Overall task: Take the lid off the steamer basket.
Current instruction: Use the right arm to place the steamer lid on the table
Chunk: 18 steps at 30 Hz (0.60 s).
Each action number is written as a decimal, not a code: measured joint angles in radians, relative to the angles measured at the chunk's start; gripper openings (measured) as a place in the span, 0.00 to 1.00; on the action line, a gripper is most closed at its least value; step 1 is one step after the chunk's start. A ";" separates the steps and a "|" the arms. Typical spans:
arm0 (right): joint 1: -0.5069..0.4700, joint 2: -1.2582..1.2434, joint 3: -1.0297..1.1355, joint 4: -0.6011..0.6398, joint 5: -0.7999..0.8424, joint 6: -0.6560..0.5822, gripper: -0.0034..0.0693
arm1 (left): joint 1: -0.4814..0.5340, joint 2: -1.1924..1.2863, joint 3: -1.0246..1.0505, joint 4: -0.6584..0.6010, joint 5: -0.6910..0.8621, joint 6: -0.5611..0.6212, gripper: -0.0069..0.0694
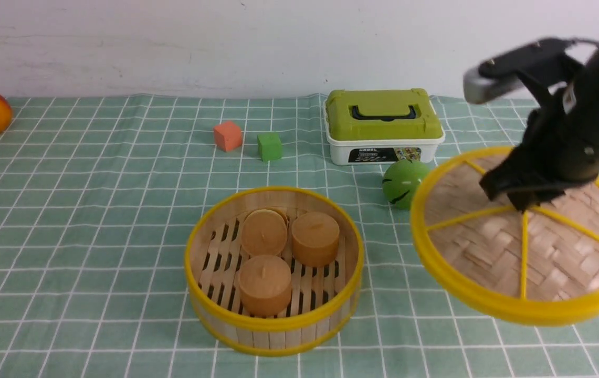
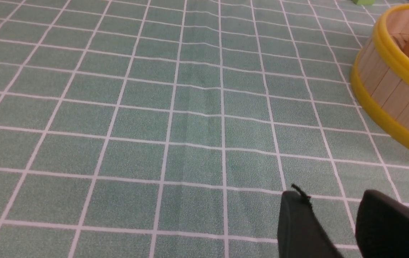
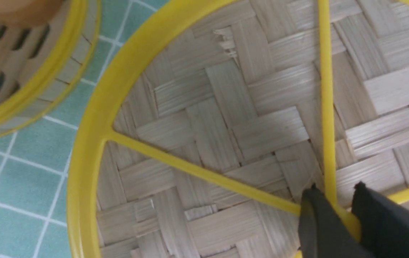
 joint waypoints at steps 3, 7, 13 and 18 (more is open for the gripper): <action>-0.027 0.015 0.062 0.019 -0.087 0.001 0.16 | 0.000 0.000 0.000 0.000 0.000 0.000 0.40; -0.085 0.091 0.132 0.044 -0.236 0.001 0.16 | 0.000 0.000 0.000 0.000 0.000 0.000 0.40; -0.101 0.185 0.134 0.072 -0.369 0.001 0.16 | 0.000 0.000 0.000 0.000 0.000 0.000 0.40; -0.101 0.218 0.134 0.079 -0.461 0.001 0.32 | 0.000 0.000 0.000 0.000 0.000 0.000 0.40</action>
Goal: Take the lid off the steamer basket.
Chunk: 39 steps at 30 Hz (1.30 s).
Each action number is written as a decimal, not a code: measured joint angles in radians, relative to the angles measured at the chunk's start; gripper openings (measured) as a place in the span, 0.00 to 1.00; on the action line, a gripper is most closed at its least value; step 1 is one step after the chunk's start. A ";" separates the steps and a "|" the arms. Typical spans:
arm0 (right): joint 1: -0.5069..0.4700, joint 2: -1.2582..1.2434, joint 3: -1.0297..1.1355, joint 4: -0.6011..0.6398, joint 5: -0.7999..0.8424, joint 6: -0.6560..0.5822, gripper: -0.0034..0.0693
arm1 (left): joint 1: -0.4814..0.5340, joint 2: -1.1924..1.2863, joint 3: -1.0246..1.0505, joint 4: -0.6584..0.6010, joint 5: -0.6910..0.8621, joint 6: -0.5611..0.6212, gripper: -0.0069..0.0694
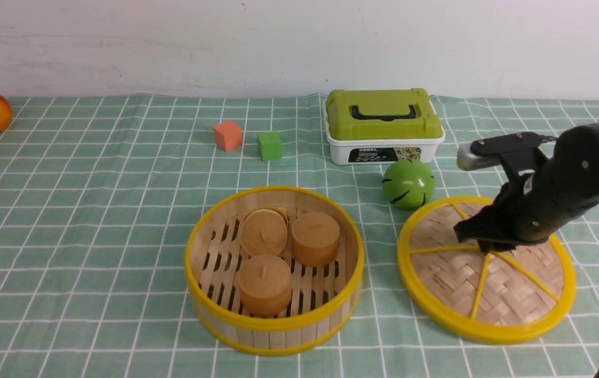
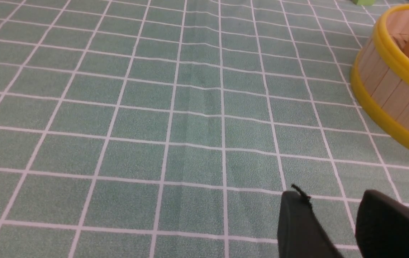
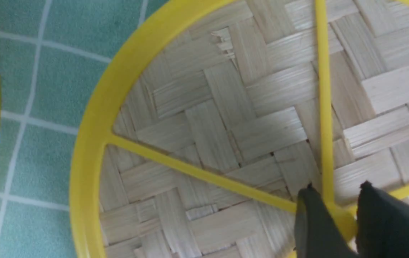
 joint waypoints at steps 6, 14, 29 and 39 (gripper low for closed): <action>0.000 -0.058 -0.012 0.010 0.025 0.000 0.57 | 0.000 0.000 0.000 0.000 0.000 0.000 0.40; 0.000 -0.479 0.062 0.146 0.076 -0.095 0.33 | 0.000 0.000 0.000 0.000 0.000 0.000 0.40; 0.000 -1.213 0.443 0.315 0.123 -0.152 0.02 | 0.000 0.000 0.000 0.000 0.000 0.000 0.40; 0.000 -1.360 0.471 0.304 0.299 -0.154 0.03 | 0.000 0.000 0.000 0.000 0.000 0.000 0.40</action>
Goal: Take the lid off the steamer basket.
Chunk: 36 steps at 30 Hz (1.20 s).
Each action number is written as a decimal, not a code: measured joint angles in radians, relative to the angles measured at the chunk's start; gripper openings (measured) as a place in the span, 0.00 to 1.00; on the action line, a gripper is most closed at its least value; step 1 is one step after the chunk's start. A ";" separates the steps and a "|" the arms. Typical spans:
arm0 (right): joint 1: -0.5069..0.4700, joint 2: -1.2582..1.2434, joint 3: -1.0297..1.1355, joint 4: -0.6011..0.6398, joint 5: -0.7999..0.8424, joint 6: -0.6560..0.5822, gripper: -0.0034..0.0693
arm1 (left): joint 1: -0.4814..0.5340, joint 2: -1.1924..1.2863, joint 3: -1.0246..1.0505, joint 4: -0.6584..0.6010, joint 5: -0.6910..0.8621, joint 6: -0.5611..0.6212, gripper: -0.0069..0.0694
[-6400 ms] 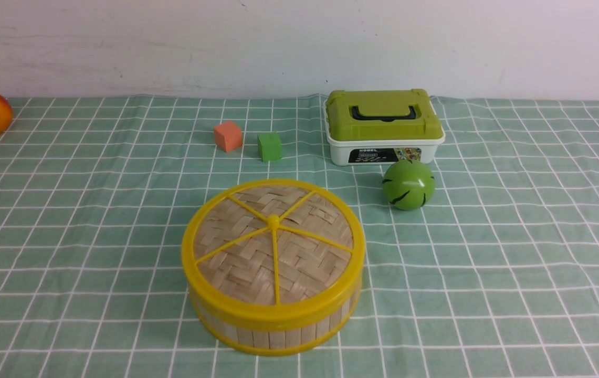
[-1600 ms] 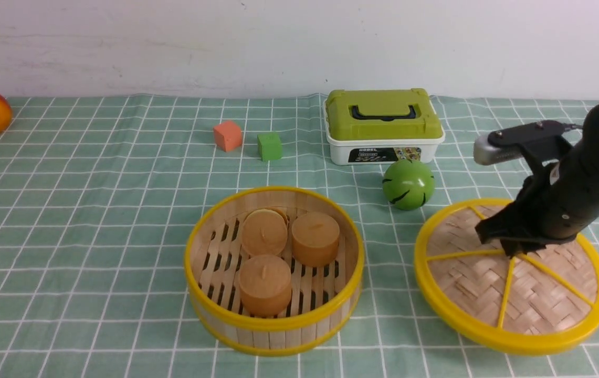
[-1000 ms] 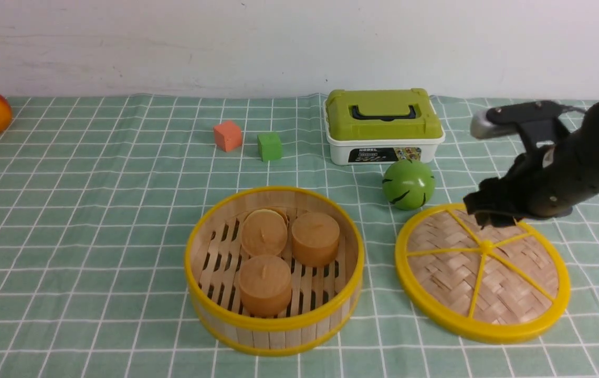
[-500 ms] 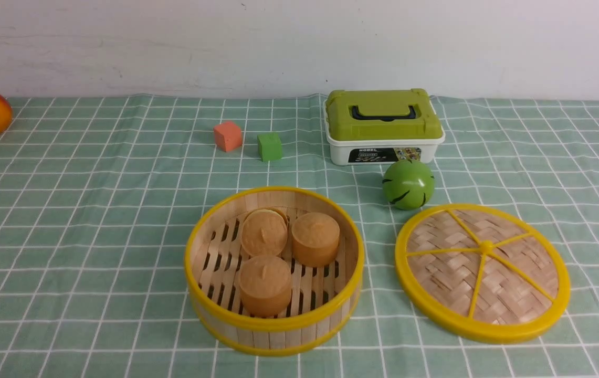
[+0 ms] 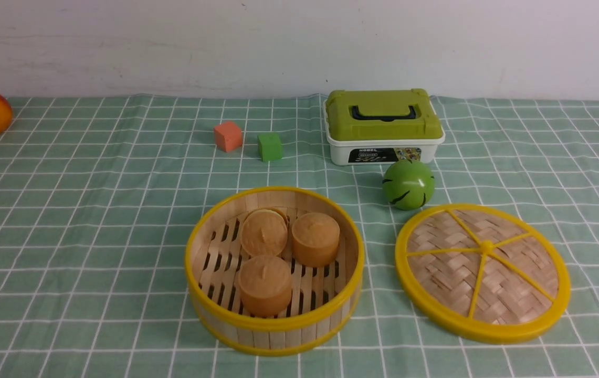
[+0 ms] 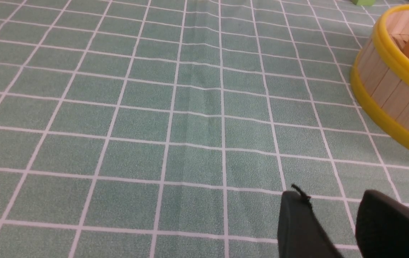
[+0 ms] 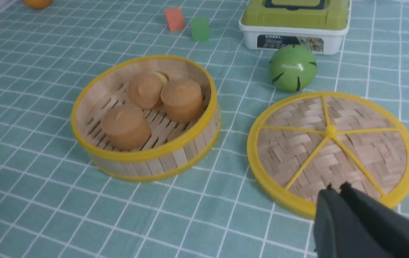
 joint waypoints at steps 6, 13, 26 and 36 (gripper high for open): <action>0.000 -0.003 0.012 -0.049 -0.010 0.000 0.02 | 0.000 0.000 0.000 0.000 0.000 0.000 0.40; -0.022 -0.049 0.207 -0.160 -0.274 0.000 0.02 | 0.000 0.000 0.000 0.000 0.000 0.000 0.40; -0.236 -0.423 0.716 -0.377 -0.535 0.245 0.02 | 0.000 0.000 0.000 0.000 0.000 0.000 0.40; -0.218 -0.429 0.725 -0.377 -0.470 0.255 0.02 | 0.000 0.000 0.000 0.000 -0.001 0.000 0.40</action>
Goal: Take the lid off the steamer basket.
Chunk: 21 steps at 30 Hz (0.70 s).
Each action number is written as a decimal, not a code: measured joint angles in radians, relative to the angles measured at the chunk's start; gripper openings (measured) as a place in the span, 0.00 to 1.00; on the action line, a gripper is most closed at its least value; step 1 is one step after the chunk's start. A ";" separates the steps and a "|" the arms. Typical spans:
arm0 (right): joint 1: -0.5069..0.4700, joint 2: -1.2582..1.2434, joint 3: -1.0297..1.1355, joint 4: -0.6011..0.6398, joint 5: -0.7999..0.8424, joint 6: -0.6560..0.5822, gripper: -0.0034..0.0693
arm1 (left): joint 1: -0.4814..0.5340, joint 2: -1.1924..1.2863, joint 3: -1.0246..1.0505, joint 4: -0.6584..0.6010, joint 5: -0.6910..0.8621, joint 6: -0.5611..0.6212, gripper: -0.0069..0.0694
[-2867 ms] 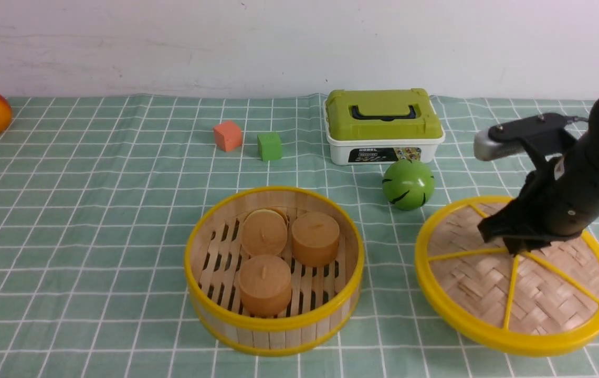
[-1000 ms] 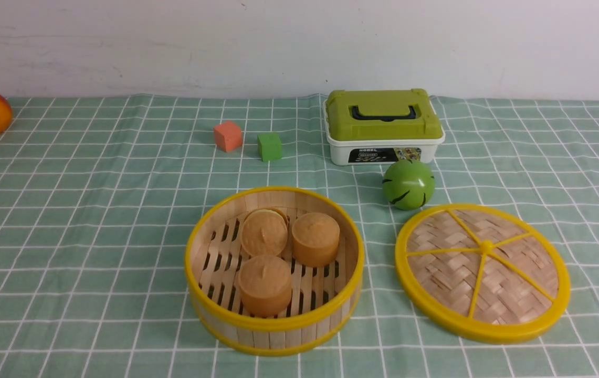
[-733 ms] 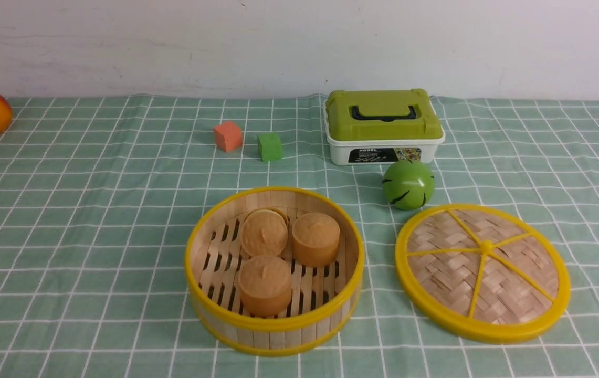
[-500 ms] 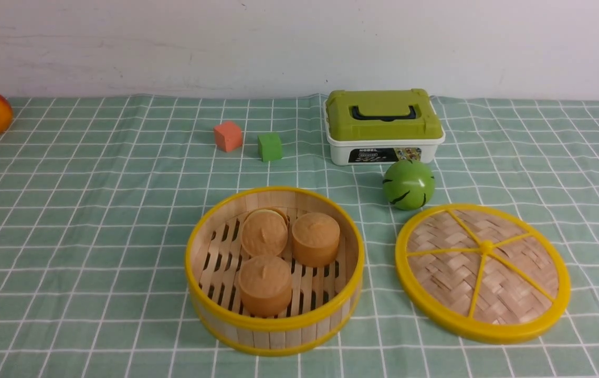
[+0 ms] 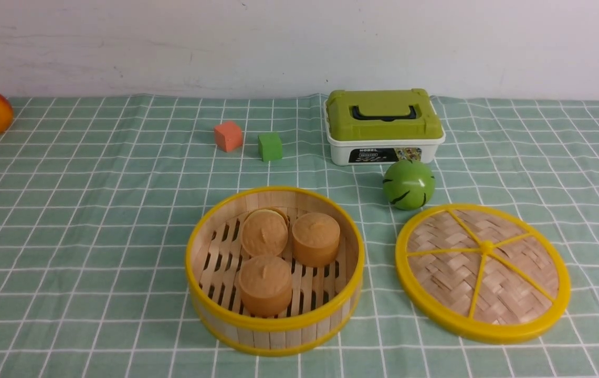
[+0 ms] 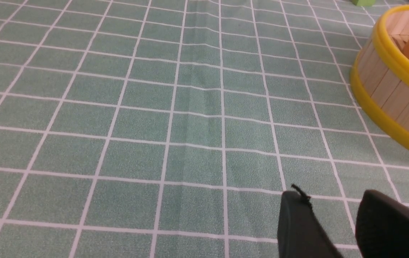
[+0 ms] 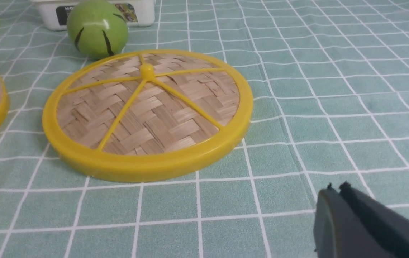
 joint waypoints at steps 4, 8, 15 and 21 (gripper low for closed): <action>0.022 0.000 -0.004 0.000 0.021 0.000 0.02 | 0.000 0.000 0.000 0.000 0.001 0.000 0.40; 0.025 0.000 -0.005 0.000 0.026 0.000 0.02 | 0.000 0.000 0.000 0.000 0.001 0.000 0.40; 0.026 0.000 -0.006 0.000 0.029 0.001 0.02 | 0.000 0.000 0.000 0.000 0.001 0.000 0.40; 0.026 0.000 -0.006 0.000 0.030 0.003 0.03 | 0.000 0.000 0.000 0.000 0.001 0.000 0.40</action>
